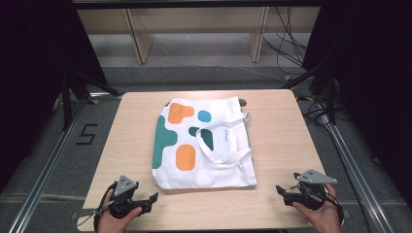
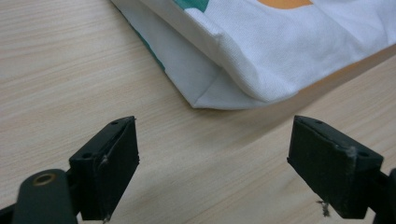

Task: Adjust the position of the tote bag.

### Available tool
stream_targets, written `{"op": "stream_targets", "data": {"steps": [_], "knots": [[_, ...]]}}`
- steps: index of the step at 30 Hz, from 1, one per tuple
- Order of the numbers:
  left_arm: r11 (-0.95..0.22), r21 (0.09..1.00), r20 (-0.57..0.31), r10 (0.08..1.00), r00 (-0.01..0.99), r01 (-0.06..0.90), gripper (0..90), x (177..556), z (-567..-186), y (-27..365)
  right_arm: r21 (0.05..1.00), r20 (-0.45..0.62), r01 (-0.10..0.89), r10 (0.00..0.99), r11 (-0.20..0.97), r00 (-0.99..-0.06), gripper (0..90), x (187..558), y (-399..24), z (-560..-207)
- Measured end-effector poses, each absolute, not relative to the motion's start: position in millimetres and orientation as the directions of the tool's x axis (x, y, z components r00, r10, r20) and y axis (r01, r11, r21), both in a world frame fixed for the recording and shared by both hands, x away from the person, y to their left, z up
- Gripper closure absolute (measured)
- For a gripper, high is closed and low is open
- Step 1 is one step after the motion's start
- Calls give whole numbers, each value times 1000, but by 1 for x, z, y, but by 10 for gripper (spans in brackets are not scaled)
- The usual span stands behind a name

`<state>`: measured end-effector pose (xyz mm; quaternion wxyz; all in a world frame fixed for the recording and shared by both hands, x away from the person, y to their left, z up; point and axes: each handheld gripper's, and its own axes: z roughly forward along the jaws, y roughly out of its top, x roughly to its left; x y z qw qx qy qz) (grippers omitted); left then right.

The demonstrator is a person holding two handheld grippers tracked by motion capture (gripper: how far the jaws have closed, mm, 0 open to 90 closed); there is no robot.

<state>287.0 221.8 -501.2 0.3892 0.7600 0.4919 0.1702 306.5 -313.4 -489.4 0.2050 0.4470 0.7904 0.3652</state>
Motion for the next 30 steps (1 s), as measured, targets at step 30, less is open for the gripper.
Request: {"op": "stream_targets", "data": {"steps": [30], "knots": [[-133,803,-196,862,467,582,369,302,-498,214,748,-24,546,837,378,-547,221,310,-309,-492]]}}
